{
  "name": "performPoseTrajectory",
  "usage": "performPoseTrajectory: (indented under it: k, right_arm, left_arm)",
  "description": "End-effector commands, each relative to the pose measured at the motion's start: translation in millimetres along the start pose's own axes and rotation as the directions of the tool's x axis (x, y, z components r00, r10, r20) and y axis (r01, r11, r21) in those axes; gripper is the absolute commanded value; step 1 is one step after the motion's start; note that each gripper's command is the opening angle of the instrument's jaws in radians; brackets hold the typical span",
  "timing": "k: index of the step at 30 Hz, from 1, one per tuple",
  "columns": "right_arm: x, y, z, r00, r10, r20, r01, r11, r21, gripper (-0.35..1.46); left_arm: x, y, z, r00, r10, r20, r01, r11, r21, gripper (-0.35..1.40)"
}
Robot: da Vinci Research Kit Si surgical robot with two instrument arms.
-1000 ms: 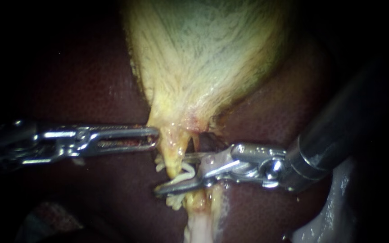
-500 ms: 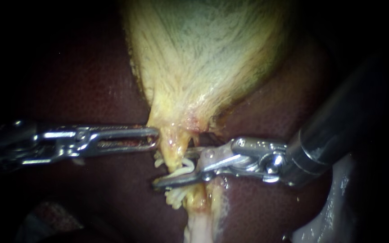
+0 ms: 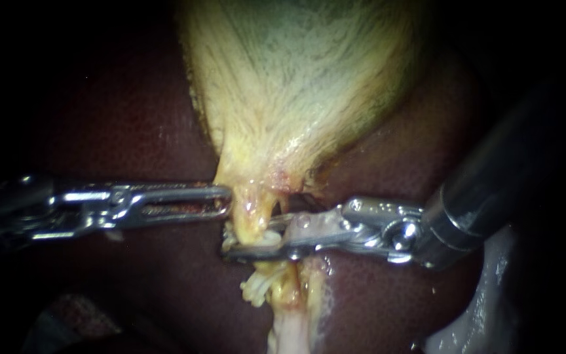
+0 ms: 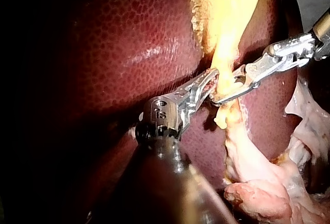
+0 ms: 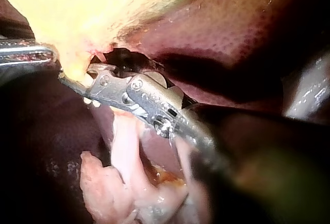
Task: Clipping third clip left tube
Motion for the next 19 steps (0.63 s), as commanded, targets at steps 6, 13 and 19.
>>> performPoseTrajectory:
  k: [6, 13, 19]
  right_arm:
    - [-0.1, 0.1, -0.1, 1.000, -0.001, 0.008, 0.001, 1.000, -0.001, -0.35]
    - [-0.3, 0.1, 0.1, 1.000, -0.002, 0.011, 0.002, 1.000, -0.002, -0.35]
    - [-0.4, 0.1, 0.1, 1.000, -0.003, 0.011, 0.003, 1.000, -0.003, -0.35]
  left_arm:
    - [0.0, 0.0, 0.0, 1.0000, 0.000, 0.000, 0.000, 1.000, 0.000, -0.35]
    - [0.0, 0.0, 0.1, 1.0000, 0.000, 0.000, 0.000, 1.000, -0.001, -0.35]
    - [0.0, 0.0, 0.2, 1.0000, 0.000, 0.000, 0.000, 1.000, -0.001, -0.35]
